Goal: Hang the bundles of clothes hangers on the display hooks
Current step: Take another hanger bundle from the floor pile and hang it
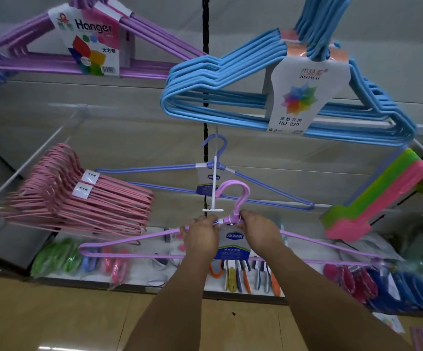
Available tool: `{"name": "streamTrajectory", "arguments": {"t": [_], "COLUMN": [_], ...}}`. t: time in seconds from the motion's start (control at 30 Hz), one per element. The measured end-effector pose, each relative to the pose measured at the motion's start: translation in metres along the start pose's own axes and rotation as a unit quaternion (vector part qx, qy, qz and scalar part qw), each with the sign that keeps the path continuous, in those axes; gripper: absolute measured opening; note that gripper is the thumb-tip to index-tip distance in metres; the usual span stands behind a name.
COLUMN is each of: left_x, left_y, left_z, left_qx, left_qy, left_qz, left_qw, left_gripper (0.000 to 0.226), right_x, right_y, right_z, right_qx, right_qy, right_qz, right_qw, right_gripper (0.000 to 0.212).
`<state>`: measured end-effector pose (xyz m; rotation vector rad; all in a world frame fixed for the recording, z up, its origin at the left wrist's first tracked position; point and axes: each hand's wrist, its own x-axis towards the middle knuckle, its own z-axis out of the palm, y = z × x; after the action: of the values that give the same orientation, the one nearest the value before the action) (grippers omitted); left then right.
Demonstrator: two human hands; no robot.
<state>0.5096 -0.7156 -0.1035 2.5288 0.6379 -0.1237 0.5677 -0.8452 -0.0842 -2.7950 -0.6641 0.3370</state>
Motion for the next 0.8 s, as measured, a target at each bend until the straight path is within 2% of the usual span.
{"name": "streamTrajectory", "arguments": {"t": [0.4,0.57,0.8], "left_x": [0.010,0.009,0.013], "left_y": [0.002,0.002,-0.006], "left_z": [-0.005,-0.007,-0.007], "left_qx": [0.046,0.040,0.034], "left_qy": [0.001,0.027,0.010], "left_qz": [0.013,0.035,0.004], "left_qw": [0.999,0.998,0.999], "left_gripper": [0.035,0.037,0.037], "right_x": [0.005,0.005,0.009], "right_y": [0.001,-0.002,-0.012], "right_z": [0.001,0.000,-0.002], "right_qx": [-0.023,-0.027,-0.078], "right_qy": [0.035,0.068,0.045], "right_qz": [0.007,0.011,-0.015], "right_qw": [0.999,0.997,0.996], "right_gripper": [0.025,0.027,0.023]}}
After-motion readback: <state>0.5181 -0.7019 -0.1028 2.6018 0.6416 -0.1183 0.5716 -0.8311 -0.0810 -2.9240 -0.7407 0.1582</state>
